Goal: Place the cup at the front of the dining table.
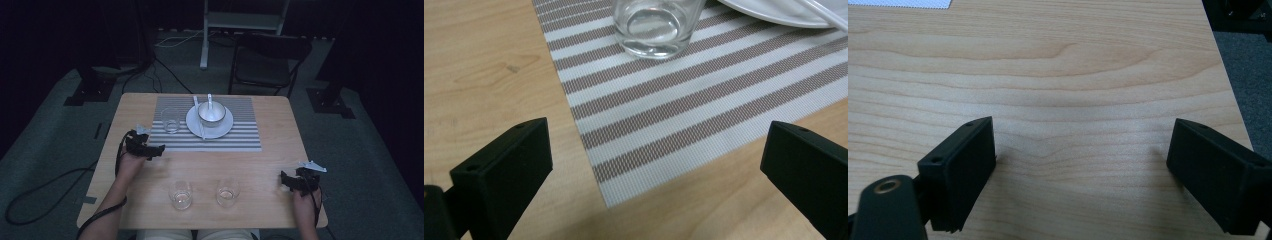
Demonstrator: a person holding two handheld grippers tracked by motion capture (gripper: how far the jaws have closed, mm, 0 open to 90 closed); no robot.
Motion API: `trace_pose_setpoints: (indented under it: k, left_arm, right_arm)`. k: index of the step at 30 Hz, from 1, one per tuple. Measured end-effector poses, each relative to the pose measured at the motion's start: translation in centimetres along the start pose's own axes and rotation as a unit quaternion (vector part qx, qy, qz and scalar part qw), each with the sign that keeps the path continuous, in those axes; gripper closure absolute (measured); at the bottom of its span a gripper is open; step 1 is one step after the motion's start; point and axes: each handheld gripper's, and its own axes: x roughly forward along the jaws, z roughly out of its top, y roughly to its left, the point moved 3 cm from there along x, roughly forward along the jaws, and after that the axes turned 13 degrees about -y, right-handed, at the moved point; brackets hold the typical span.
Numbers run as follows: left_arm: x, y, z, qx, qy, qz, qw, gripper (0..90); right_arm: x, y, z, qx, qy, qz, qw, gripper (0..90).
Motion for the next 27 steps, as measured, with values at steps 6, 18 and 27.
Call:
trace_pose_setpoints:
  k: [6, 18, 27]
  left_arm:
    - [-1.1, -0.1, -1.0, 0.013, 0.009, -0.004, 0.9999, 0.8]
    - [-3.5, -0.2, -2.8, 0.015, -0.004, -0.009, 0.9998, 0.8]
    - [-5.5, 0.0, -4.2, 0.004, -0.011, -0.012, 0.9999, 0.8]
  right_arm:
    - [0.0, 0.0, 0.0, 0.000, 0.000, 0.000, 1.0000, 11.6]
    - [0.0, 0.0, 0.0, 0.000, 0.000, 0.000, 1.0000, 11.7]
    - [0.0, 0.0, 0.0, 0.000, 0.000, 0.000, 1.0000, 11.7]
